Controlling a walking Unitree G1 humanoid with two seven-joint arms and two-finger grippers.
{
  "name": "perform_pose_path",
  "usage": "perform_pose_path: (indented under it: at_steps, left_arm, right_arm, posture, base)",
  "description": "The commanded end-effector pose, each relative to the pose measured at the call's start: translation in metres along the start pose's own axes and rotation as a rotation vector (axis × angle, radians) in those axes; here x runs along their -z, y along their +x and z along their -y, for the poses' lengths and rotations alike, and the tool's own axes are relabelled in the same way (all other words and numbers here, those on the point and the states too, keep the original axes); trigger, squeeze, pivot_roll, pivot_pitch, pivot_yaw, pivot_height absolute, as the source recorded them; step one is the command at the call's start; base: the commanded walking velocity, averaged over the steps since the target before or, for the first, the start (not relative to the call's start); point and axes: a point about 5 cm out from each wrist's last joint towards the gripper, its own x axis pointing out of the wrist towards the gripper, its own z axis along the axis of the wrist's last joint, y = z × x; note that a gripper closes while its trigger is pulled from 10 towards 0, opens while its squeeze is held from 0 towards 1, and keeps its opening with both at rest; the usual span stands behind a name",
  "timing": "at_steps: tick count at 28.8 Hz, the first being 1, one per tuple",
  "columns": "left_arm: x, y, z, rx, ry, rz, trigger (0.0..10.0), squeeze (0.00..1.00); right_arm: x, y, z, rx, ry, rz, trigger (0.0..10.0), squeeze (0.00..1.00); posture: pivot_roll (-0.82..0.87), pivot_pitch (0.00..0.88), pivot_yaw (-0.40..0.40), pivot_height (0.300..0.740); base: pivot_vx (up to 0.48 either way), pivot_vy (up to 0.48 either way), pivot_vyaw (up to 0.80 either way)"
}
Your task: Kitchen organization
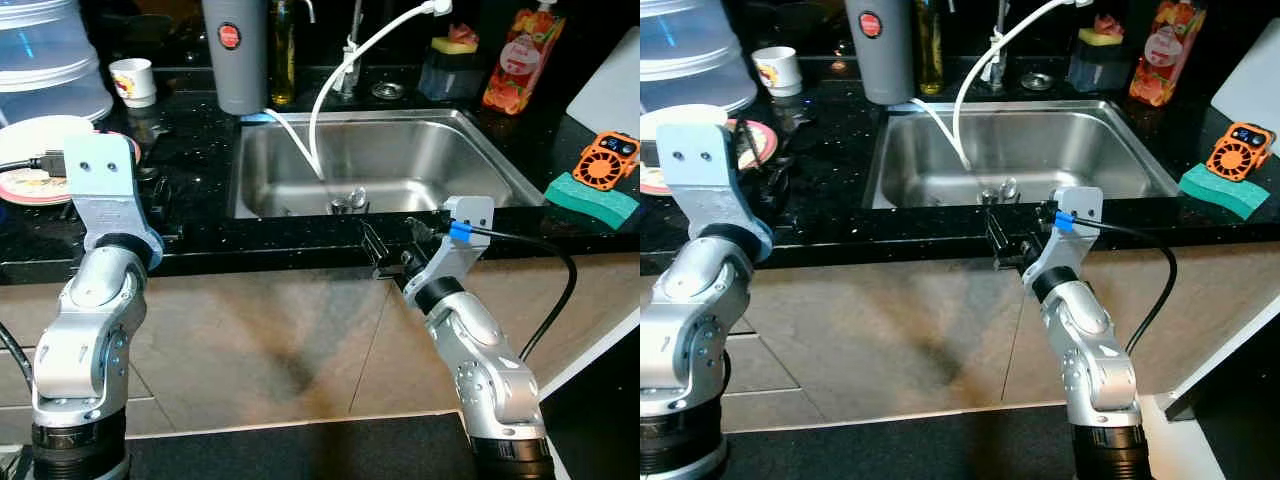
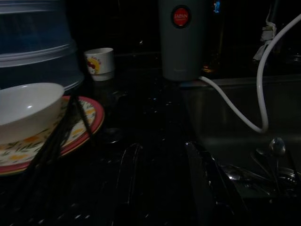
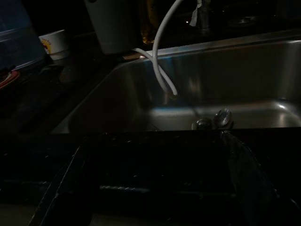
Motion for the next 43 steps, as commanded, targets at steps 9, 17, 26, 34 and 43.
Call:
perform_pose_path:
  at_steps: [9,17,26,34,43]
  left_arm:
    - [0.0012,-0.0008,0.0007,0.011,-0.038,0.002,10.0,0.00]
    - [0.0001,-0.0018,0.0025,0.019,-0.048,0.008,10.0,0.00]
    - [-0.0011,-0.0028,0.0031,0.015,-0.036,0.028,10.0,0.00]
    - [0.0016,-0.0043,0.0043,0.014,-0.022,0.020,10.0,0.00]
    - [0.0051,-0.0057,0.0051,0.014,-0.022,0.007,10.0,0.00]
  right_arm:
    - [0.0048,0.0008,-0.0009,-0.011,0.004,-0.016,10.0,0.00]
    - [0.0043,0.0007,-0.0006,-0.012,0.003,-0.016,10.0,0.00]
    - [0.0042,0.0005,-0.0001,-0.011,0.004,-0.017,10.0,0.00]
    - [0.0046,0.0008,0.0001,-0.015,0.003,-0.023,10.0,0.00]
    - [0.0057,0.0010,0.0000,-0.018,0.002,-0.034,10.0,0.00]
  posture:
    - [0.01,0.101,-0.019,0.740]
    - [0.01,0.103,-0.019,0.740]
    - [0.01,0.110,-0.020,0.740]
    - [0.01,0.114,-0.023,0.740]
    - [0.01,0.115,-0.024,0.740]
  base:
    - [0.325,0.000,0.00]
    - [0.358,0.000,0.00]
    - [0.150,0.000,0.00]
    - [0.000,0.000,0.00]
    - [0.000,0.000,0.00]
